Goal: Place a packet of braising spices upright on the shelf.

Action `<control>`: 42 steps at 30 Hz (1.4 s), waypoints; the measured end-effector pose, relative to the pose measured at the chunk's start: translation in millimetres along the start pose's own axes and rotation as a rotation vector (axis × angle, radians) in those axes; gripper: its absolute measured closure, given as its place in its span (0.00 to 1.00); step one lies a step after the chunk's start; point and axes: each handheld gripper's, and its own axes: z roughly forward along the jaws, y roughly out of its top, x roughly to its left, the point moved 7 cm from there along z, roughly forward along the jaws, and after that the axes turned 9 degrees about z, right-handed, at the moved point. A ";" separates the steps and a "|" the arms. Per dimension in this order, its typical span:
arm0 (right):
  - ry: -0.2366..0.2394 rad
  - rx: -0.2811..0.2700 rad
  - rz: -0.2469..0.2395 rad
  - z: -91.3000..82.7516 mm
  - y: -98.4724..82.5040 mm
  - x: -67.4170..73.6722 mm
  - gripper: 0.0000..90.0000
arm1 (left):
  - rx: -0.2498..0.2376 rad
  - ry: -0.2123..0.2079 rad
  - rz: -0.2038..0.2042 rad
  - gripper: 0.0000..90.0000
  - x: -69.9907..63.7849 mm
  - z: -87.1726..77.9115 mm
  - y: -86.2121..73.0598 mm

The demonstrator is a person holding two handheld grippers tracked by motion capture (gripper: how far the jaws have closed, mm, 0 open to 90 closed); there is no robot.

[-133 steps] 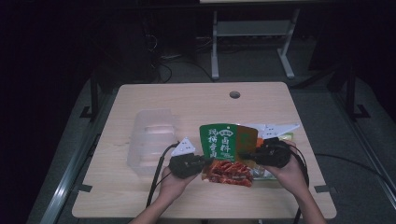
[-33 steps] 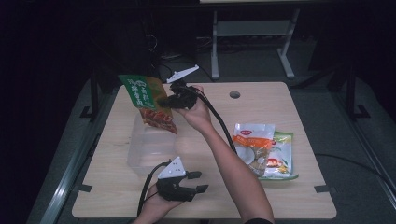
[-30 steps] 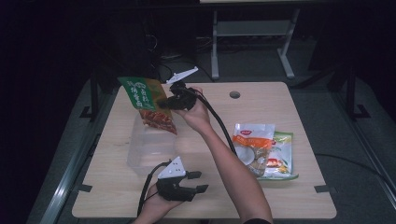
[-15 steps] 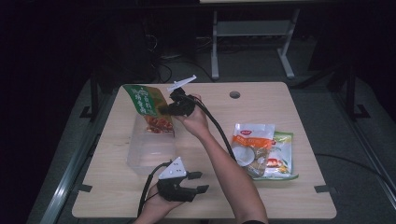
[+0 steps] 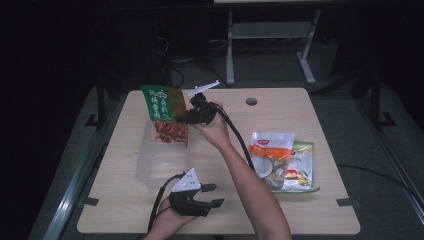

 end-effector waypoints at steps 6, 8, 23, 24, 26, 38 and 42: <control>-0.010 0.004 0.008 -20.9 -2.3 -5.1 0.61 | 0.003 0.005 -0.008 0.46 1.2 2.0 0.8; -0.002 0.006 0.008 -28.0 -4.8 -6.3 0.58 | 0.009 0.010 -0.006 0.45 1.9 3.0 0.2; -0.036 0.036 0.025 -77.9 -27.2 -17.3 0.54 | 0.008 0.014 -0.017 0.44 4.2 5.7 -0.1; -0.036 0.045 0.037 -85.1 -31.9 -18.5 0.53 | 0.011 0.017 -0.019 0.44 4.8 6.0 -0.3; -0.045 0.051 0.039 -90.3 -36.1 -20.4 0.53 | 0.014 0.018 -0.017 0.43 5.1 6.7 -0.6; -0.072 0.047 0.085 -131.3 -63.3 -30.7 0.50 | 0.029 0.024 -0.007 0.42 4.3 10.8 -2.0; -0.085 0.046 0.107 -146.6 -72.2 -34.4 0.50 | 0.030 0.023 -0.011 0.41 4.9 12.5 -2.7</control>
